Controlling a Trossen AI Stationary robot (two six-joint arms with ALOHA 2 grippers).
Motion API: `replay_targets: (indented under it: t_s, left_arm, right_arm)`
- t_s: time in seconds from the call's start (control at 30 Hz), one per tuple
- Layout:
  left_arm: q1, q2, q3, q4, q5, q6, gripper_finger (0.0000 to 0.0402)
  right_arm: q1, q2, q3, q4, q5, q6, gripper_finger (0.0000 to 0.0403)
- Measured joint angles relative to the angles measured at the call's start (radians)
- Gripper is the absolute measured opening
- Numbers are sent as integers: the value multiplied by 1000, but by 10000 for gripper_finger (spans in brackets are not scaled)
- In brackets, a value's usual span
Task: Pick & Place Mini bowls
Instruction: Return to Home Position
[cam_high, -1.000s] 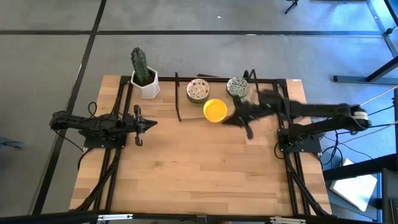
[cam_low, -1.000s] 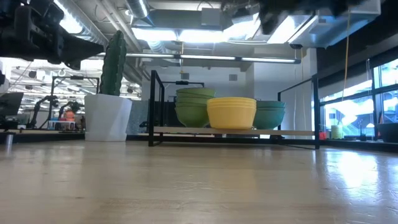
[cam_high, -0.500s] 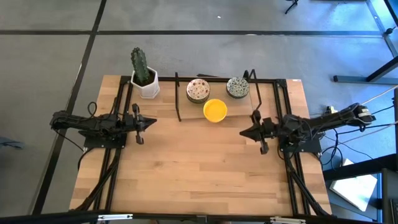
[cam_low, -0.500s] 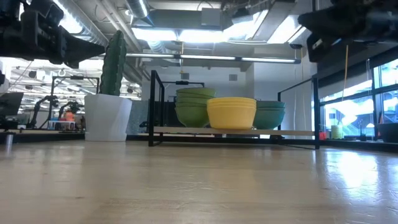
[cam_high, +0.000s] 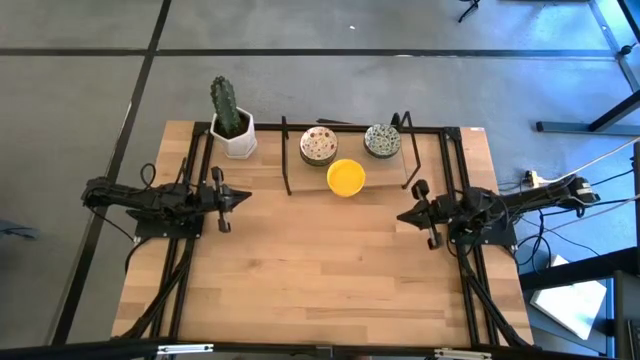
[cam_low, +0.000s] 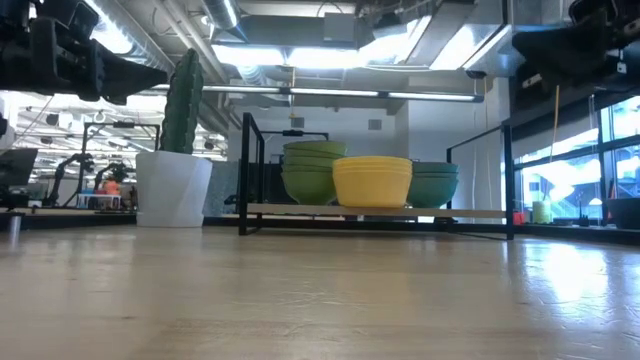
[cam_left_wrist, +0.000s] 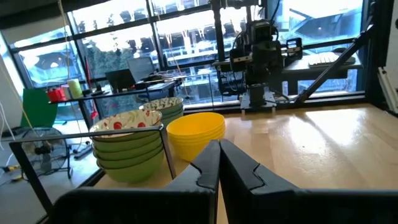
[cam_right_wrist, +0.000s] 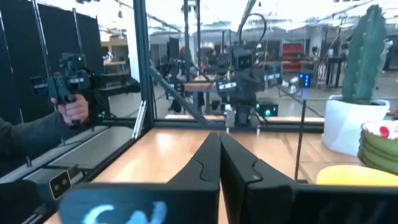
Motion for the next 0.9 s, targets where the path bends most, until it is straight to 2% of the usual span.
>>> replay_targets:
  t_s: [0.2, 0.4, 0.9]
  left_arm:
    - [0, 1, 0, 0, 8, -43, 3]
    - [0, 5, 0, 31, 10, -215, 4]
    - [0, 5, 0, 31, 10, -228, 4]
  right_arm:
    - [0, -11, 0, 8, -8, 14, 11]
    - [0, -11, 0, -23, -7, 26, 31]
    - [0, -11, 1, -154, -7, 25, 34]
